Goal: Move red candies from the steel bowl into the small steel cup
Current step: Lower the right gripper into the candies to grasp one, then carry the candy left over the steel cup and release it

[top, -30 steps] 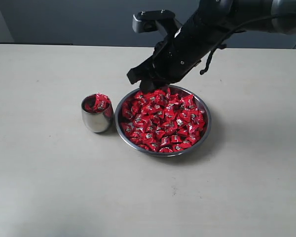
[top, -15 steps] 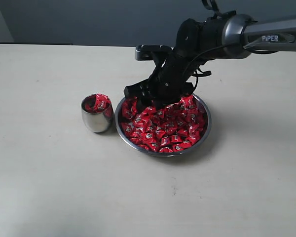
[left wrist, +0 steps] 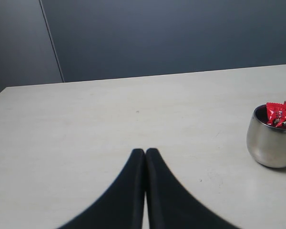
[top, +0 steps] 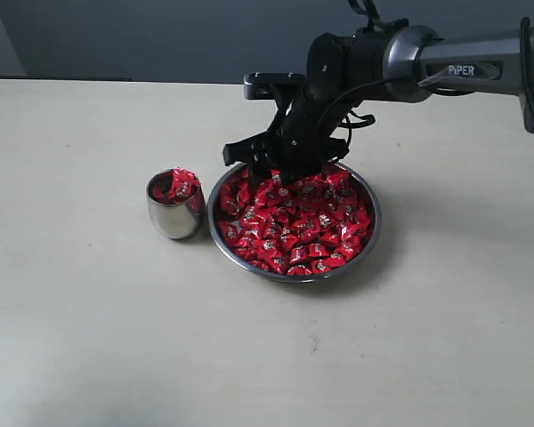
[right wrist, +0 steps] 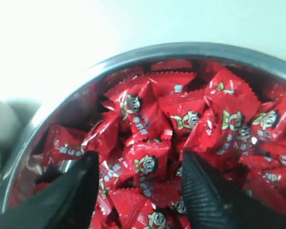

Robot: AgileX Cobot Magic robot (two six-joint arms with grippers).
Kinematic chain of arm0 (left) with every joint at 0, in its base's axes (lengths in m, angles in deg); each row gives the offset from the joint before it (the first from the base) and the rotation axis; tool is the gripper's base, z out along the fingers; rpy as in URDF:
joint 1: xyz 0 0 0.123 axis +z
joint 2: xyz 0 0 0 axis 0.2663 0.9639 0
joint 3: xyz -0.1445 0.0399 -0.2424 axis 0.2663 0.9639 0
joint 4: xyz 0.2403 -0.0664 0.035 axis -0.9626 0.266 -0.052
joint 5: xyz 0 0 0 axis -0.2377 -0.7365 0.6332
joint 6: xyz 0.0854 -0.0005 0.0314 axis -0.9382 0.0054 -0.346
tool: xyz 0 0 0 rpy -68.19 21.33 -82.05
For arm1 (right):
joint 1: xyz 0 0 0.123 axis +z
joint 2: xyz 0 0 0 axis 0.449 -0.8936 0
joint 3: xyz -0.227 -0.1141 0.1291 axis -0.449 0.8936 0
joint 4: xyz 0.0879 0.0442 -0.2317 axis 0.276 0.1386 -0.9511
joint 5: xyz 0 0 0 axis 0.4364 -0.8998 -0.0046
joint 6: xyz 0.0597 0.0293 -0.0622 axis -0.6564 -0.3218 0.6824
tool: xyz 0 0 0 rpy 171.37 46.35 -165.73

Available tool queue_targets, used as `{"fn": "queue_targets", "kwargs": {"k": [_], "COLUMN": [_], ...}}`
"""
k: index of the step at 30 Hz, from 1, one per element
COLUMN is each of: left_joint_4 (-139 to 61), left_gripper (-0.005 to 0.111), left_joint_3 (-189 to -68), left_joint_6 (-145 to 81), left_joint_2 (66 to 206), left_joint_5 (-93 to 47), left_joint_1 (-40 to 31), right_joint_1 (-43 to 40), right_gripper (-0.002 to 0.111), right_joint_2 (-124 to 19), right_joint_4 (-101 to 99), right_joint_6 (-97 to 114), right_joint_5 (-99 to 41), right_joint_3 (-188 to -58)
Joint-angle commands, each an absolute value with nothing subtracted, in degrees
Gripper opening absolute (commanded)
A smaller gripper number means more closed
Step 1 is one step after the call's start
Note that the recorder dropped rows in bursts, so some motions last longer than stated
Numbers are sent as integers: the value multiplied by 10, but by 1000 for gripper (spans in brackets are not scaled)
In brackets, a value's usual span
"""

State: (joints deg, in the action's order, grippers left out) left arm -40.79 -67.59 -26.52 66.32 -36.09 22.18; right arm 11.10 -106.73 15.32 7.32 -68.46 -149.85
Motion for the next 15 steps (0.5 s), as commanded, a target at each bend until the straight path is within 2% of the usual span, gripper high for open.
{"fn": "queue_targets", "kwargs": {"k": [1,9,15], "left_joint_4": [-409,-409,-409], "left_gripper": [0,0,0], "left_joint_3": [-681,-681,-681], "left_joint_6": [-264,-264,-264], "left_joint_2": [660,660,660], "left_joint_5": [-360,-360,-360], "left_joint_1": [223,223,223], "right_joint_1": [105,105,105], "right_gripper": [41,-1,-1], "right_joint_2": [-1082,-1083,-1067], "right_joint_4": [152,162,154], "right_joint_6": [66,66,66], "right_joint_5": [-683,-695,-719], "right_joint_3": [-1503,-1503,-1503]}}
